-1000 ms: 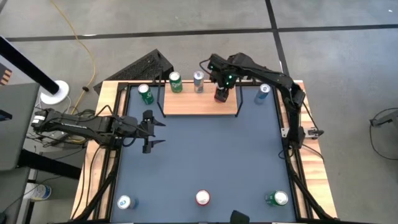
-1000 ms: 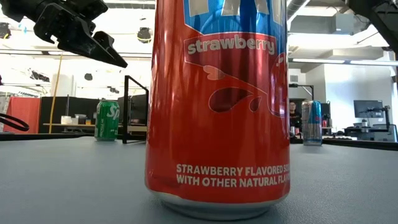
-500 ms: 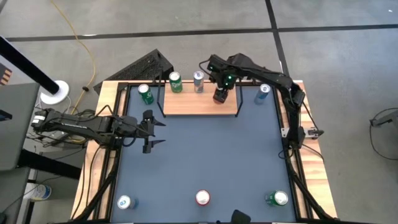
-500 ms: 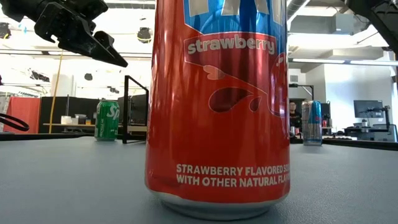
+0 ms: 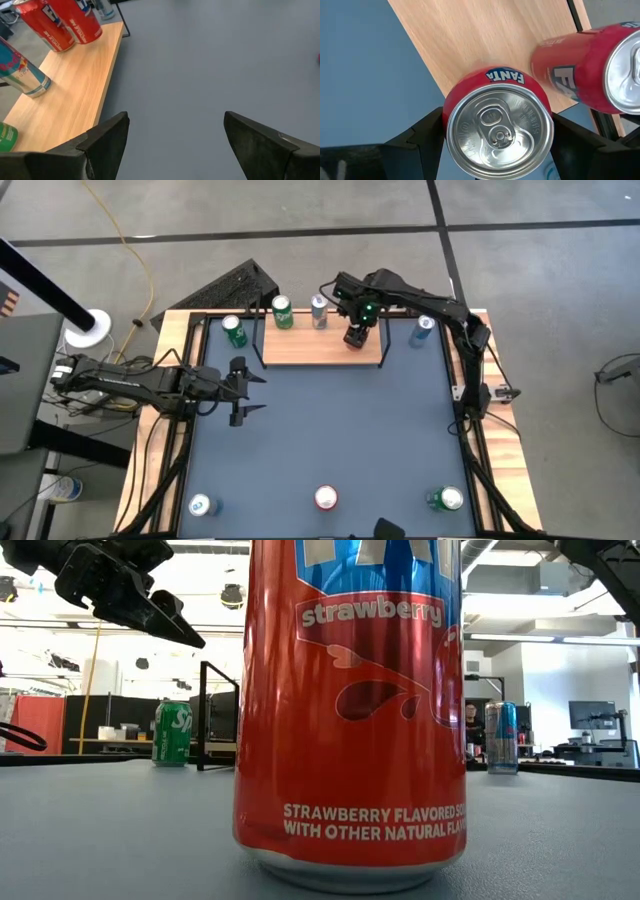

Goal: Place canned beverage on shelf
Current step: Put the top orange soda can on the shelf aligned with the other orange soda can

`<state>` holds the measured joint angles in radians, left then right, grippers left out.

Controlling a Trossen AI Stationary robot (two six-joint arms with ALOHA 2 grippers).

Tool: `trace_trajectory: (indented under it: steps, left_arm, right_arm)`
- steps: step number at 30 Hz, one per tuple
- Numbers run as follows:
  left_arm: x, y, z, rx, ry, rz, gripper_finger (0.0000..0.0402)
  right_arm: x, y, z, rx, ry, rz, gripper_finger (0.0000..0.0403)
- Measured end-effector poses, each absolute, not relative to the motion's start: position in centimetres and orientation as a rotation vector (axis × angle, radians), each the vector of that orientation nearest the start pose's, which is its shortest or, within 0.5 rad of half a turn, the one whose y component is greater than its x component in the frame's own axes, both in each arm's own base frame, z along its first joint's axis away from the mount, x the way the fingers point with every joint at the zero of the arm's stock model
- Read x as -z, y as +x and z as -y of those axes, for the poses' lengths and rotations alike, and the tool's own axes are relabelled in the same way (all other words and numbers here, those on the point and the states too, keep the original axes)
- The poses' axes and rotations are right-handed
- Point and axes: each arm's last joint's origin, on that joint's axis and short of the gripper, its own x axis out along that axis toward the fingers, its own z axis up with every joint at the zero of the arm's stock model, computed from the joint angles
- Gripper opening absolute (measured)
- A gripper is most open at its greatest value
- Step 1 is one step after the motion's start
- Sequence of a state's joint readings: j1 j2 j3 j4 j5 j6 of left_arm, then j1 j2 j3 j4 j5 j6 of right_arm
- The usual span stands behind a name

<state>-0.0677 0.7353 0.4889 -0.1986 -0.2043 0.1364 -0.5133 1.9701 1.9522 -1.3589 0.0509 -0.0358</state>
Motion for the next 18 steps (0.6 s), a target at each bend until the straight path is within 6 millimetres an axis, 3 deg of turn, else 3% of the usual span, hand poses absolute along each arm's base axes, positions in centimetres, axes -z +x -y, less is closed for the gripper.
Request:
trace_trajectory:
  steps: [11,18]
  left_arm:
    - [-23.8,16.3,0.5,-0.105,0.192,-0.449,0.0316]
    - [-23.8,16.3,0.5,-0.105,0.193,-0.445,0.0316]
  right_arm:
    - [-29.0,34.3,20.1,0.445,0.286,-1.404,0.0291]
    - [-29.0,33.7,20.8,0.477,0.291,-1.415,0.0291]
